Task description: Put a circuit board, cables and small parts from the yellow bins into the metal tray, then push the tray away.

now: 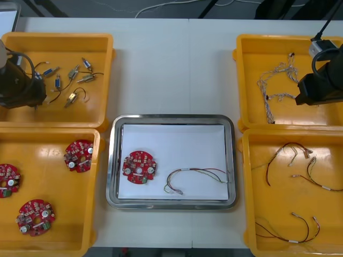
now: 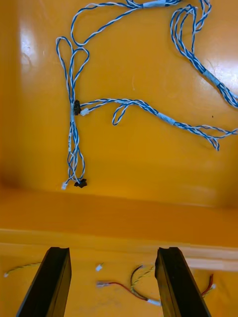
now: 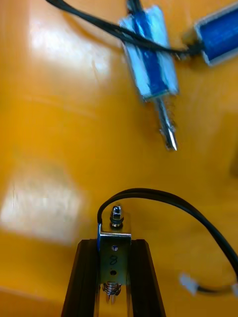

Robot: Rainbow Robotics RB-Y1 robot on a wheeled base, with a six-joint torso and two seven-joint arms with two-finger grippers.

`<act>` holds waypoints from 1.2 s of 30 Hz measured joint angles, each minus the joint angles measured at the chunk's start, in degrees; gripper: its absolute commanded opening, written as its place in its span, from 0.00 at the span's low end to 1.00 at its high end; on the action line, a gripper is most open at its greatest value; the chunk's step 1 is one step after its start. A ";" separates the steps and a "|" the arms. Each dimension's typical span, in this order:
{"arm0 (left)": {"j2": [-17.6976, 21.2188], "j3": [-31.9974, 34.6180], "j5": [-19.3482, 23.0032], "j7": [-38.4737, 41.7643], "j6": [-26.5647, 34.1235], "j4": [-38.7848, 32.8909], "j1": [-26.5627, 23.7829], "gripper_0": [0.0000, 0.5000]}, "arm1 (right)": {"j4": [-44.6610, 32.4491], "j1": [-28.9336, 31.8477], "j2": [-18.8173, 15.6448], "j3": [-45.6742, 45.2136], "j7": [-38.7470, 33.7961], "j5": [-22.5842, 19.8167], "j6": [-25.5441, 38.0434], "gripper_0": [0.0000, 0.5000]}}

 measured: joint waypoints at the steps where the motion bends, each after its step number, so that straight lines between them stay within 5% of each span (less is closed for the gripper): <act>1: 0.17 0.06 0.00 0.00 2.76 -1.62 0.00 0.00 | 1.06 -0.10 0.00 0.00 1.70 -0.02 -0.41 1.00; 18: 1.80 2.23 1.11 0.01 25.74 -18.72 -0.94 0.00 | 18.32 -2.99 -0.01 0.02 27.64 -1.76 -12.08 1.00; 30: 1.79 4.39 6.59 0.50 26.60 -30.08 -1.28 0.00 | 28.11 -8.00 -0.01 5.85 44.62 -2.89 -19.57 1.00; 36: 1.77 3.79 10.59 8.15 26.70 -35.82 -1.07 0.00 | 29.62 -8.16 -0.01 6.32 52.31 -3.40 -19.88 1.00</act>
